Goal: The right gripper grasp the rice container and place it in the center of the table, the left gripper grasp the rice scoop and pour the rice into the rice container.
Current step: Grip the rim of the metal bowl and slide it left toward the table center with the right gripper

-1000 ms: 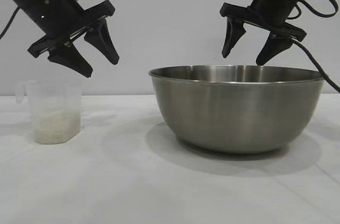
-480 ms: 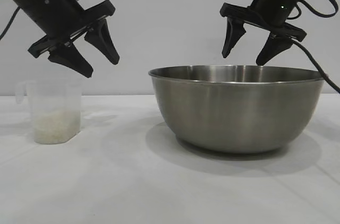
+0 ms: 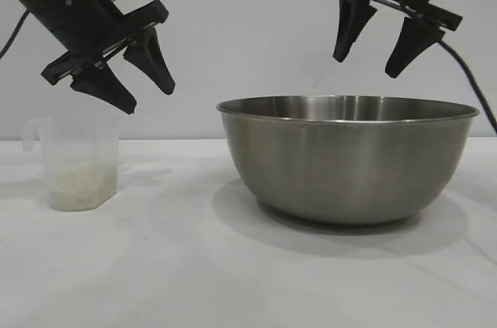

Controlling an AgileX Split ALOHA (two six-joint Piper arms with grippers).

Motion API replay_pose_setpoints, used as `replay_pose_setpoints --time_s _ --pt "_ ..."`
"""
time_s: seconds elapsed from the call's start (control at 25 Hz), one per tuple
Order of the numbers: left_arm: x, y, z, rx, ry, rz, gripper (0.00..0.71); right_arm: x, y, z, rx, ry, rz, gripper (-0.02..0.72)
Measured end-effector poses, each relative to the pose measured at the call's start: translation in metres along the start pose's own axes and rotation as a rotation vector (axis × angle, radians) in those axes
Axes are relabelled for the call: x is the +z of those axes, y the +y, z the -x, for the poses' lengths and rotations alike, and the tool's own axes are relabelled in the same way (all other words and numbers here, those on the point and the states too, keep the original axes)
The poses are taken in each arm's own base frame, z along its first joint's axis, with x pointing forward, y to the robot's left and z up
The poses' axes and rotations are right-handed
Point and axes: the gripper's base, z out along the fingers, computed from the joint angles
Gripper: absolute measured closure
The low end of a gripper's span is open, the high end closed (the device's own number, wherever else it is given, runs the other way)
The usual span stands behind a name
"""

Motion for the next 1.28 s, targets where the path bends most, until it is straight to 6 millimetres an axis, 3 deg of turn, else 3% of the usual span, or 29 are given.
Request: replay_pose_setpoints --time_s 0.24,0.56,0.96,1.2,1.28 --pt "0.0 0.0 0.0 0.0 0.001 -0.002 0.309 -0.002 -0.002 -0.013 0.008 0.143 -0.028 0.196" --pt "0.0 0.0 0.0 0.0 0.004 -0.005 0.309 -0.005 -0.007 -0.017 0.08 0.162 -0.095 0.196" --pt "0.0 -0.002 -0.001 0.003 0.013 -0.018 0.309 0.012 -0.007 -0.065 0.206 0.316 -0.09 0.196" --pt "0.0 -0.002 -0.001 0.003 0.015 -0.02 0.309 0.019 -0.007 -0.065 0.226 0.264 -0.073 0.196" --pt "0.0 -0.002 -0.001 0.003 0.017 -0.023 0.309 0.021 -0.008 -0.064 0.227 0.247 -0.074 0.255"
